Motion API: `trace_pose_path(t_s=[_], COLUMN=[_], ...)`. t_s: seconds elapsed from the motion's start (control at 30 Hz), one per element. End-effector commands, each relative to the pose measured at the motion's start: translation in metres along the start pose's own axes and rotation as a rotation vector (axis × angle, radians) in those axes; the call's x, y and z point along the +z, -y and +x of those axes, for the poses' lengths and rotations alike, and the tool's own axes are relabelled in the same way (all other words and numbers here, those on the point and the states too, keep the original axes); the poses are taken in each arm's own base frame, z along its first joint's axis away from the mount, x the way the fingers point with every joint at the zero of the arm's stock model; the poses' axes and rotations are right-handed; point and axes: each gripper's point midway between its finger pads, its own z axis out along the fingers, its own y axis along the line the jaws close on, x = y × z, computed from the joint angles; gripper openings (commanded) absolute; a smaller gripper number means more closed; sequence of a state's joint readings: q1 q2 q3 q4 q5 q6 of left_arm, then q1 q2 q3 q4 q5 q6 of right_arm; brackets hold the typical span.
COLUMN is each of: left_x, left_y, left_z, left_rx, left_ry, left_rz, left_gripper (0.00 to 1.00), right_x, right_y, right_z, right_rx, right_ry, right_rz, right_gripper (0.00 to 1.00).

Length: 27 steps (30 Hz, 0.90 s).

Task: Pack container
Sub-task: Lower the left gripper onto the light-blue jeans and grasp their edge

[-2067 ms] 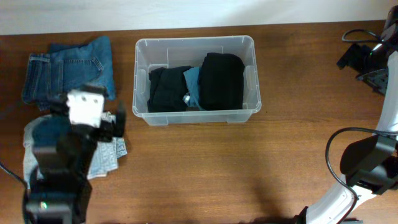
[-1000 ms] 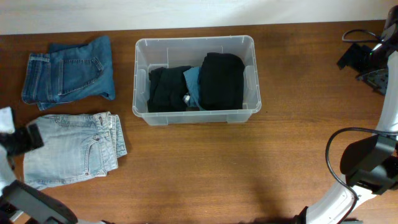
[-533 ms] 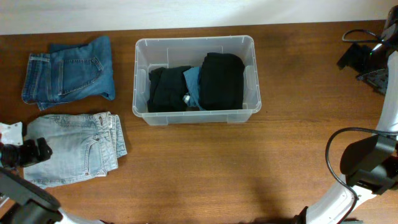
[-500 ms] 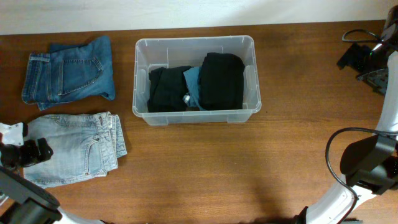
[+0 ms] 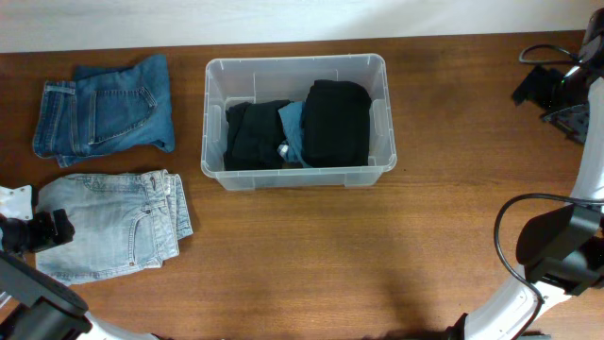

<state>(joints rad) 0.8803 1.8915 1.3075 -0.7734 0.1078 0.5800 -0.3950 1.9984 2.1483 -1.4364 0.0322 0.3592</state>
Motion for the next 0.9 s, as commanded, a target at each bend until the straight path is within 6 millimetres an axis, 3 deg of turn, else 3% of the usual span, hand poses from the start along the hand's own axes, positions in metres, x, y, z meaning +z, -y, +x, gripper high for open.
trace_pose_path(t_s=[0.0, 0.1, 0.33, 0.43, 0.63, 0.87], left_x=[0.012, 0.026, 0.032, 0.037, 0.051, 0.051], left_y=[-0.004, -0.002, 0.000, 0.013, 0.019, 0.031], left_z=[0.003, 0.010, 0.007, 0.001, 0.010, 0.003], left_rx=[0.002, -0.002, -0.003, -0.008, -0.018, -0.024], left_ry=[-0.025, -0.060, -0.048, -0.010, -0.050, -0.008], left_rz=[0.007, 0.030, 0.048, 0.126, 0.165, 0.233], left_gripper=[0.99, 0.99, 0.99, 0.99, 1.00, 1.00], right_x=[0.004, 0.004, 0.004, 0.004, 0.004, 0.004], right_y=[0.000, 0.000, 0.000, 0.000, 0.000, 0.000], right_z=[0.002, 0.002, 0.002, 0.002, 0.002, 0.002], right_rx=[0.000, 0.000, 0.000, 0.000, 0.000, 0.000], right_ry=[-0.011, -0.011, -0.011, -0.011, -0.011, -0.011], right_rz=[0.002, 0.002, 0.002, 0.002, 0.002, 0.002], right_gripper=[0.99, 0.98, 0.98, 0.98, 0.98, 0.98])
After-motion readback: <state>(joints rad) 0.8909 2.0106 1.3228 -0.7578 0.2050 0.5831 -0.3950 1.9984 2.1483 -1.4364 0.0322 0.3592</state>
